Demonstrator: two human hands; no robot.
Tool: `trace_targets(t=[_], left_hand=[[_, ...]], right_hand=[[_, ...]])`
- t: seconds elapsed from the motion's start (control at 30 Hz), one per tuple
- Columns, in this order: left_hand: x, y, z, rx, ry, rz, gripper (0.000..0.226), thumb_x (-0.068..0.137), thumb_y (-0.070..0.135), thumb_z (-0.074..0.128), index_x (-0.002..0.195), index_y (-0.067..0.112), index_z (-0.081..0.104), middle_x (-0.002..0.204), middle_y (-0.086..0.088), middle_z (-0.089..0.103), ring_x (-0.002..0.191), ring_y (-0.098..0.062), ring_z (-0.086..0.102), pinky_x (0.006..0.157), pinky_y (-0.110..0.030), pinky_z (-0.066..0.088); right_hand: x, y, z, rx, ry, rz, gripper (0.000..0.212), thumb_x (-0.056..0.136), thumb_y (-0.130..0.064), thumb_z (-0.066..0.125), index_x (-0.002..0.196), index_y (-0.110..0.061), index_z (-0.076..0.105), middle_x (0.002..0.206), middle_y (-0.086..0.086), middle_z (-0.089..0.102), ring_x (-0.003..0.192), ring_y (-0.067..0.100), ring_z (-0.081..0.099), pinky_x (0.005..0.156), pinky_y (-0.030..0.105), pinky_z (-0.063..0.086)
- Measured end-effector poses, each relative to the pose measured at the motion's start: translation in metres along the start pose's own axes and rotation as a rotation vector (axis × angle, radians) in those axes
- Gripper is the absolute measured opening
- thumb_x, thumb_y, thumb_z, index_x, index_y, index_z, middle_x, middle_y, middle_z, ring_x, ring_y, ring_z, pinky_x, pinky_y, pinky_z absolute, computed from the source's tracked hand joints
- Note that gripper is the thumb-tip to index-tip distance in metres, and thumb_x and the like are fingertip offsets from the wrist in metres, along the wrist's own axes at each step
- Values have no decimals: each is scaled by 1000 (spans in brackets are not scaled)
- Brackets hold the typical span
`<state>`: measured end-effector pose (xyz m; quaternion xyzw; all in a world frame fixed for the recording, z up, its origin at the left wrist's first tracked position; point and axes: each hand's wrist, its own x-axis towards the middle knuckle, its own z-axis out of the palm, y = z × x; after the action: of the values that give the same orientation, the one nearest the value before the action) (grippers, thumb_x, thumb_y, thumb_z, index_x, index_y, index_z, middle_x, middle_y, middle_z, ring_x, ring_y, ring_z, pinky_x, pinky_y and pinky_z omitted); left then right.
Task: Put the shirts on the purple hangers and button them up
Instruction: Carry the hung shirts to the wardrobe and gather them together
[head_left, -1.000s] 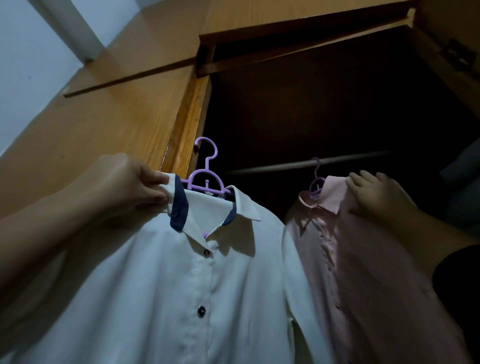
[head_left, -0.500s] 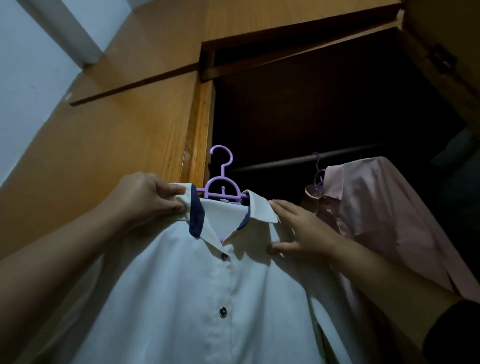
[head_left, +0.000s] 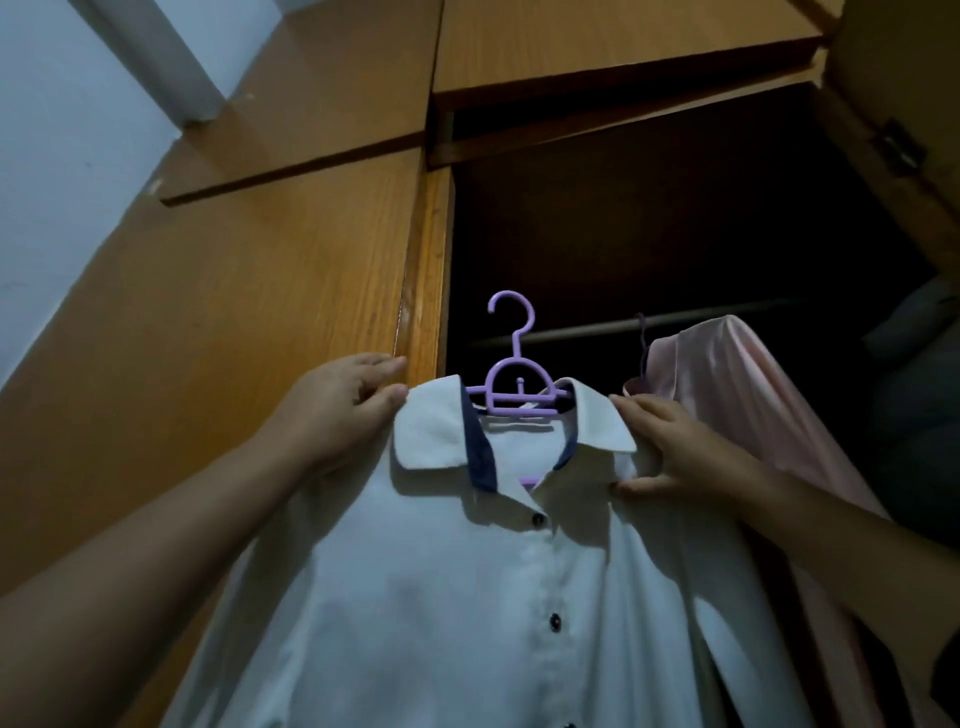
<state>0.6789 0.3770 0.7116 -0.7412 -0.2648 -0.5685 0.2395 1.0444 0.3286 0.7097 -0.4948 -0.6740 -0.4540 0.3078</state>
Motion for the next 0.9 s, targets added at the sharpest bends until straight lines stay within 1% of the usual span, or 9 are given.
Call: trace_targets(t=[0.1,0.17,0.23,0.3,0.4,0.53,0.7,0.8,0.9], left_hand=[[1,-5,9,64,-4,-2,45,101,28,43,145,22,38,154,7,32,141,-18,29,113,-40,26],[1,-10,16,110,-21,-6,50,101,28,40,149,23,27,158,8,20,145,-17,19,116,-39,21],[-1,-15,23,128,-36,-6,53,103,30,35,151,23,16,160,8,9,147,-14,9,117,-36,15],[-4,-17,30,117,-34,6,55,103,32,32,152,22,9,159,9,1,147,-11,0,117,-32,8],[-8,-18,40,106,-8,26,59,103,34,30,150,21,-3,155,10,-11,141,-4,-12,117,-28,-1],[-9,-19,46,77,33,35,60,103,32,30,150,18,-5,157,6,-10,137,-1,-15,115,-25,-5],[-12,-17,42,78,33,25,62,102,32,34,152,19,0,158,7,-8,136,1,-13,116,-26,-1],[-15,-18,41,80,43,26,64,101,33,39,152,20,2,159,8,-5,142,-2,-10,115,-25,0],[-17,-21,42,85,45,33,65,100,35,40,152,21,3,159,8,-4,140,-1,-9,117,-26,1]], right_hand=[[-12,14,-18,-67,8,12,100,67,-64,68,148,-24,24,147,3,36,133,19,33,109,35,33],[-20,26,-30,-74,21,7,96,68,-65,64,146,-23,29,140,6,45,125,15,41,102,30,37],[-29,34,-44,-118,52,16,94,68,-54,76,144,-18,34,138,8,48,123,10,41,100,21,32],[-34,44,-54,-175,47,46,96,66,-40,83,144,-13,34,141,7,44,125,12,39,100,21,28],[-37,58,-65,-218,39,87,95,65,-36,84,144,-15,35,141,3,44,130,19,39,102,25,29],[-37,80,-74,-382,26,78,88,65,-53,76,138,-19,42,132,3,50,123,27,45,95,41,45],[-30,74,-74,-584,-3,197,92,65,-68,67,141,-23,39,140,-2,43,131,22,39,90,35,46],[-20,69,-64,-651,83,118,87,51,-66,79,118,-12,63,112,8,66,99,34,62,76,42,52],[-5,63,-48,-669,72,150,82,54,-74,57,106,-11,68,98,10,70,87,34,64,73,43,53]])
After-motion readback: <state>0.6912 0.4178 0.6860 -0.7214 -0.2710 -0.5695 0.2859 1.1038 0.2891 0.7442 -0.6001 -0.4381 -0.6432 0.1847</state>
